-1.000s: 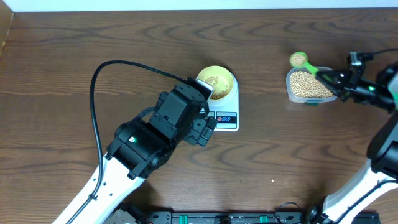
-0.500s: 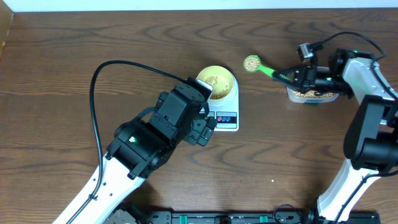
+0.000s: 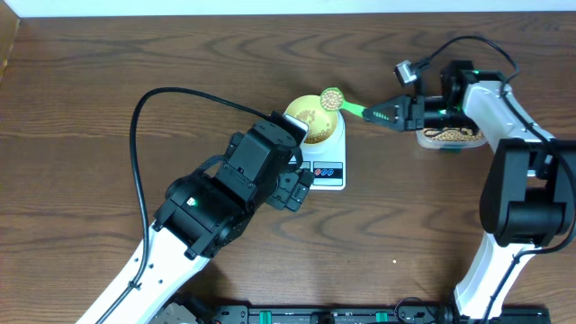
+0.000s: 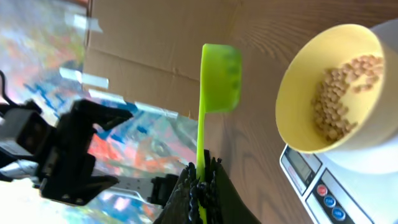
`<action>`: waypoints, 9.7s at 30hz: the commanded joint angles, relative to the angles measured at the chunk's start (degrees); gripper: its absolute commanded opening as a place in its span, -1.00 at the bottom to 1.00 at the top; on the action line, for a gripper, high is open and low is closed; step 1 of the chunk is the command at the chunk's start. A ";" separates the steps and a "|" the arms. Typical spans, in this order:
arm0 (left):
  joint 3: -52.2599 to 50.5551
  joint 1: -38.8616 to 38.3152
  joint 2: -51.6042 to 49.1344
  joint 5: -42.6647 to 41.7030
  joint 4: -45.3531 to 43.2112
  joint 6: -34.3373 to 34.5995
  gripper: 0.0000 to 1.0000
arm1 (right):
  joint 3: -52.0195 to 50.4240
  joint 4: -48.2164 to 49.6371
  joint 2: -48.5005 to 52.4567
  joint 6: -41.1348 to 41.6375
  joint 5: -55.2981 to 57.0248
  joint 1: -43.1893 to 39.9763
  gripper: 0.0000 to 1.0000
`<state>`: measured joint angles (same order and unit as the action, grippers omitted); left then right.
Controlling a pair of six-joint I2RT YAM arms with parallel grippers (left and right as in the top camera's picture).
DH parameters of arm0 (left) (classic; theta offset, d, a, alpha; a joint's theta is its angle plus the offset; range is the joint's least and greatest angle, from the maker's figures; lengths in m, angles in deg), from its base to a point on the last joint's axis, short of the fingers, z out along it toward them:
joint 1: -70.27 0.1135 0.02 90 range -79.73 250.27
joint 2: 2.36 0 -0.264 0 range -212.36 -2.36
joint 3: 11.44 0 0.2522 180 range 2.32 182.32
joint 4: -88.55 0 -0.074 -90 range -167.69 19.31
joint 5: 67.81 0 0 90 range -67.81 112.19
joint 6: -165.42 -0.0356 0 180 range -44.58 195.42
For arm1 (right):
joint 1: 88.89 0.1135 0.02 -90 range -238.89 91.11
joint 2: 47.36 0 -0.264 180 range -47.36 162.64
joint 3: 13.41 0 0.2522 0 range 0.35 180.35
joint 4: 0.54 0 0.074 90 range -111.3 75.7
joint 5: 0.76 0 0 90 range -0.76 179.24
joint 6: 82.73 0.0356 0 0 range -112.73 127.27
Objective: Scoop item into bowl and weigh 50g on scale
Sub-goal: 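Carry the scoop to the yellow bowl and pour the soybeans in, then move the scoop back into the soybean tub with the right gripper, then dip the green scoop into the soybeans and lift it out, then carry the filled scoop left over the yellow bowl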
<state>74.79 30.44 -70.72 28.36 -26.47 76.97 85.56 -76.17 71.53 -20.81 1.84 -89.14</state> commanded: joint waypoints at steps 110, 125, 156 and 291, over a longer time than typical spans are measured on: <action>0.37 0.28 0.31 0.52 0.20 0.44 0.96 | 14.71 -2.12 -27.28 34.56 104.61 13.77 -0.98; 0.37 0.28 0.31 0.52 0.20 0.42 0.96 | 8.46 -3.02 -17.05 37.42 99.01 1.38 -0.98; 0.37 0.28 0.31 0.52 0.20 0.44 0.96 | 8.02 -7.54 -7.89 38.77 89.94 -1.81 -0.98; 0.37 0.28 0.31 0.52 0.20 0.44 0.96 | -4.07 15.17 -0.90 16.87 -1.99 -1.51 -0.97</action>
<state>74.79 30.44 -70.72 28.36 -26.47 76.97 81.53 -62.96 70.54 -8.30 1.71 -91.94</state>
